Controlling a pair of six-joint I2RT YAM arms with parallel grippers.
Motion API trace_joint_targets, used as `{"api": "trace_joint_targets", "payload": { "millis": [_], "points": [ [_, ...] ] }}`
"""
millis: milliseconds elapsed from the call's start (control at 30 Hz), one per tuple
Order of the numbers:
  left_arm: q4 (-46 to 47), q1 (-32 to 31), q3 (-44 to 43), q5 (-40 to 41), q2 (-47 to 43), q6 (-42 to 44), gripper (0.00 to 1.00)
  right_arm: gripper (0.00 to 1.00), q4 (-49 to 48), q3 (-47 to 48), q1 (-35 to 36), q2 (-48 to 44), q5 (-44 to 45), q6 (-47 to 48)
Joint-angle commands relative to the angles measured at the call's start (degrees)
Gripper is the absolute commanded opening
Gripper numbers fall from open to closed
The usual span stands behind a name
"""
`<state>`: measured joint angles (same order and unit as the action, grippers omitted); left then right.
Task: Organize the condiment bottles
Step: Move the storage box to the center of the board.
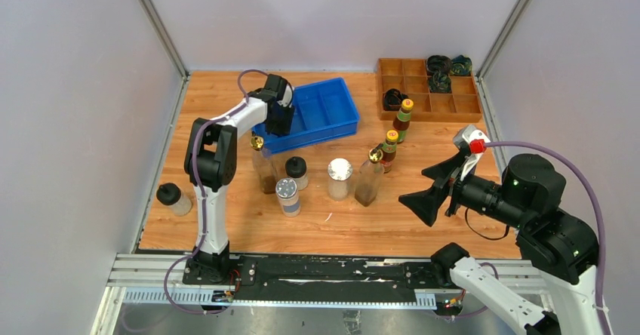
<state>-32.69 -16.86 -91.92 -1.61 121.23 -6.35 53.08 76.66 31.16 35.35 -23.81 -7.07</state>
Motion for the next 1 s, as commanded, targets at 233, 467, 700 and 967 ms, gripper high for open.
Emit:
{"api": "trace_joint_targets", "payload": {
  "millis": [233, 467, 700, 967],
  "points": [
    [-4.83, -1.17, -5.5, 2.35, -1.51, 5.65, 0.39, 1.0, -1.4, -2.11, 0.48, -0.93, 0.72, -1.17],
    [-6.67, -1.86, -11.49, 6.67, 0.32, 4.94, 0.49, 1.0, -1.66, -2.49, 0.48, -0.43, 0.95, -0.78],
    [-11.08, -1.86, -15.53, 4.05, 2.95, 0.32, 0.58, 1.0, -1.58, -2.86, 0.48, -0.4, 1.29, -0.17],
    [-11.11, -1.86, -9.39, 5.27, -0.6, -5.24, 0.57, 1.0, -1.23, -3.88, 0.48, -0.42, 1.4, 0.58]
  ]
}}
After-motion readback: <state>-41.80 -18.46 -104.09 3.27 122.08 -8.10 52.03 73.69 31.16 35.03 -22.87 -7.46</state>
